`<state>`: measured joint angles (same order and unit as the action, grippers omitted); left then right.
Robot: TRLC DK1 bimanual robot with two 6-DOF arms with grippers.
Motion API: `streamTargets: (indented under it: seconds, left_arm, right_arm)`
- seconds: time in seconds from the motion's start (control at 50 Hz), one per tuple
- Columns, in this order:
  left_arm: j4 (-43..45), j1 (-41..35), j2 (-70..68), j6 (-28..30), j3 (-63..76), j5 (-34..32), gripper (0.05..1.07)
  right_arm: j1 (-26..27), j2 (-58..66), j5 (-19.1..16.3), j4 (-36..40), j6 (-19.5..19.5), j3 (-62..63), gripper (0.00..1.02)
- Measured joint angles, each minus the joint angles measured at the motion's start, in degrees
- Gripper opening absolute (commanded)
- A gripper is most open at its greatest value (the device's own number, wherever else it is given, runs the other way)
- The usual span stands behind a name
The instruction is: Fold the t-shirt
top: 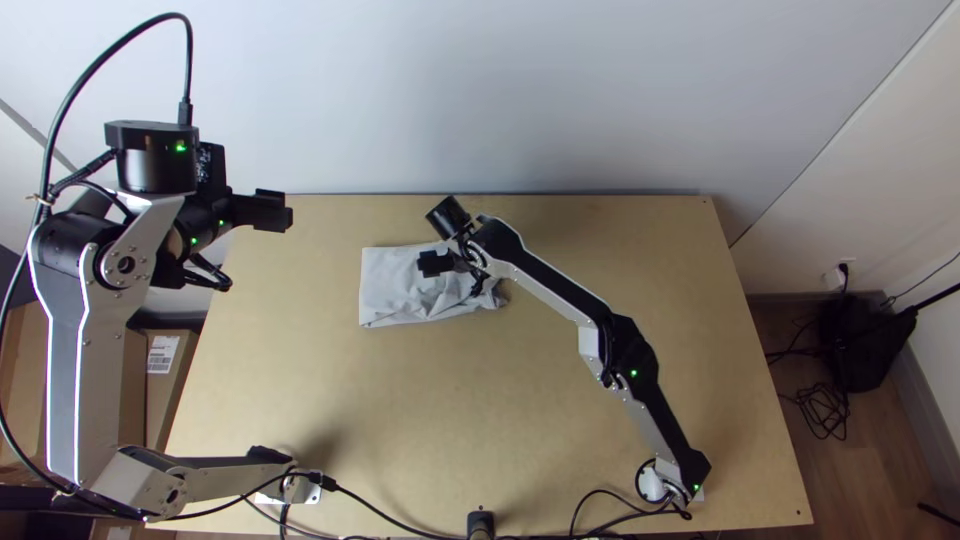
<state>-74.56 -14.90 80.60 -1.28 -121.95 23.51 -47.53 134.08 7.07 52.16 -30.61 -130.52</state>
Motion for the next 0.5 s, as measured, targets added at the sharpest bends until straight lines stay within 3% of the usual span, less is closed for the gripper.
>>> streamTargets:
  seconds: [0.26,0.5]
  left_arm:
    - [0.94,2.12,0.24,0.48,0.57,-3.04,1.02]
    - [2.69,2.49,1.29,0.87,0.68,-4.48,1.02]
  right_arm:
    - [1.62,1.18,3.08,9.79,0.81,3.21,0.98]
    - [7.26,-10.01,3.50,15.87,0.83,19.76,0.98]
